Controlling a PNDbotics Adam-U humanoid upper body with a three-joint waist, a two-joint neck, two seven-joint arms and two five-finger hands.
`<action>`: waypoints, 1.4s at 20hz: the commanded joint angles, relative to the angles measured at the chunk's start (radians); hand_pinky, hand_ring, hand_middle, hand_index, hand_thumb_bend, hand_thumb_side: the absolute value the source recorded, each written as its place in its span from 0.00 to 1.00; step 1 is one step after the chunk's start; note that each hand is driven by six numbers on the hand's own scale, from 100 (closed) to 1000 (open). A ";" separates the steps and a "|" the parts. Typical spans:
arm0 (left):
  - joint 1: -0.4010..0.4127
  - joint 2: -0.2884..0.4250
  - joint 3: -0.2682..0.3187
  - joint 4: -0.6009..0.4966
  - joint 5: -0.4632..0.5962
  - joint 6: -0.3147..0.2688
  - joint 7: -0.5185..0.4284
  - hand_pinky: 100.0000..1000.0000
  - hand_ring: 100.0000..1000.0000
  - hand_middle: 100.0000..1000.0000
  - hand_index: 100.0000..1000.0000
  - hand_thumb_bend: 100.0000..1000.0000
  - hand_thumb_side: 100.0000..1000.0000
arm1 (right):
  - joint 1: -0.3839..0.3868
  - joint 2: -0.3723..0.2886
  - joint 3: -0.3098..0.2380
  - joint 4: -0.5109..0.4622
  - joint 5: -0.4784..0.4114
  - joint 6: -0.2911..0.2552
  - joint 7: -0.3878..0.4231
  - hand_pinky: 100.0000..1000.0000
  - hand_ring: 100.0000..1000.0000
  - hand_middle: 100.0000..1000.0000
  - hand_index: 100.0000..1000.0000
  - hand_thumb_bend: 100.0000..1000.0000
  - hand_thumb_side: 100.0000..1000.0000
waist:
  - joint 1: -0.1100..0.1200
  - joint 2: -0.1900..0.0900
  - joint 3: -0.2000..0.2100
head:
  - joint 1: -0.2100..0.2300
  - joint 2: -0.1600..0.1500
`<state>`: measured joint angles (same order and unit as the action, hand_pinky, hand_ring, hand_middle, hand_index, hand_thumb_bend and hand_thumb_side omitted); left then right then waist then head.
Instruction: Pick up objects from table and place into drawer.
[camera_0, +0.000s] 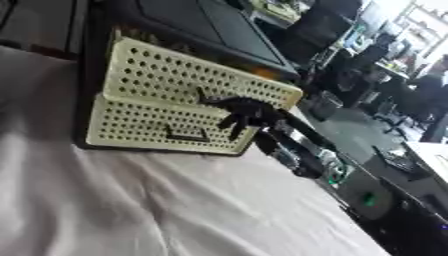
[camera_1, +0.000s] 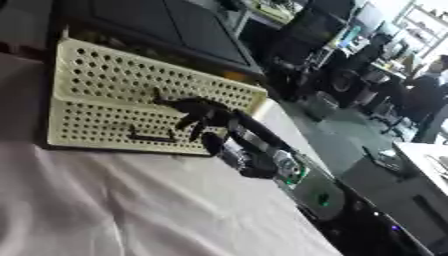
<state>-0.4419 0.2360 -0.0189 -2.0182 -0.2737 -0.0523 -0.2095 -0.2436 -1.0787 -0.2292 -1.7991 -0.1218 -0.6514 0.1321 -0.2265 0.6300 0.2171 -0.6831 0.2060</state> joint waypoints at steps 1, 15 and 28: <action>0.003 -0.014 -0.006 0.018 -0.004 -0.001 -0.003 0.40 0.50 0.55 0.96 0.05 1.00 | 0.006 -0.023 -0.019 -0.010 -0.001 -0.008 0.005 0.75 0.85 0.88 0.93 0.00 1.00 | 0.001 -0.016 -0.006 | -0.004 -0.019; -0.003 -0.026 0.000 0.018 -0.020 -0.006 0.002 0.40 0.49 0.55 0.96 0.05 1.00 | 0.021 -0.023 -0.053 0.007 -0.045 -0.078 -0.023 0.83 0.89 0.89 0.98 0.00 1.00 | 0.001 0.013 0.009 | -0.014 -0.046; 0.029 -0.021 0.013 0.018 -0.028 -0.015 0.008 0.39 0.49 0.55 0.96 0.04 1.00 | 0.037 -0.030 -0.076 -0.009 -0.028 -0.122 -0.085 0.69 0.71 0.66 0.84 0.00 1.00 | 0.001 0.022 0.002 | -0.018 -0.078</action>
<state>-0.4410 0.2200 -0.0063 -2.0395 -0.2882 -0.0589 -0.2043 -0.2040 -1.0777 -0.2879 -1.7940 -0.1600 -0.7649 0.0491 -0.2223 0.6637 0.2265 -0.6977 0.1487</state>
